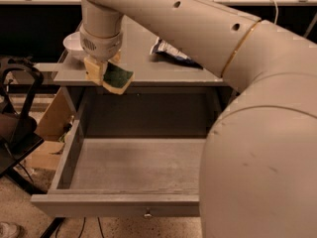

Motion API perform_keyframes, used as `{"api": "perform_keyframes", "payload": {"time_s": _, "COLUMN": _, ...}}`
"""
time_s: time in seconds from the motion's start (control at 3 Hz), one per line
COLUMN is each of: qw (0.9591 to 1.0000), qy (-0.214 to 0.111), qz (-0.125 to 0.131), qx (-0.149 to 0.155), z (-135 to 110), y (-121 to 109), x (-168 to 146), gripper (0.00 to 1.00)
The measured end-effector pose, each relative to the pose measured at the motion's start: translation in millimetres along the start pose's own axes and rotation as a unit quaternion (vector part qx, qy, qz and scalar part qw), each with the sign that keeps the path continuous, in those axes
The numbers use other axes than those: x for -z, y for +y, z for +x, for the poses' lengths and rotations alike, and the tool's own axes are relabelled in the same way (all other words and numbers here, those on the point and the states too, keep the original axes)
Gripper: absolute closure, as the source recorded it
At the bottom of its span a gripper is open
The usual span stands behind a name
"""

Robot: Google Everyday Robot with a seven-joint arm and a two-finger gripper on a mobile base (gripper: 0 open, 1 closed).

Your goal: Pick sponge from top drawer and place on counter

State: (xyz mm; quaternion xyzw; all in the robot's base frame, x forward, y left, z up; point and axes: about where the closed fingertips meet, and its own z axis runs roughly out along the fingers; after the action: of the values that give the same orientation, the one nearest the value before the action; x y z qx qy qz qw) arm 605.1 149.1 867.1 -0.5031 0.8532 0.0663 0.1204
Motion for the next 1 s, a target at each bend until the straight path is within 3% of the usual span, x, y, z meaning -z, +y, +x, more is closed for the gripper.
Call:
{"api": "perform_keyframes", "payload": {"time_s": 0.67, "qw": 0.9998, "qy": -0.017, "qz": 0.001, "qx": -0.003, "z": -10.3, "y": -8.2, "x": 13.8, "gripper": 1.00}}
{"api": "perform_keyframes", "payload": {"time_s": 1.0, "qw": 0.9992, "qy": -0.035, "qz": 0.015, "qx": -0.015, "z": -20.7, "y": -32.6, "x": 21.3, "gripper": 1.00}}
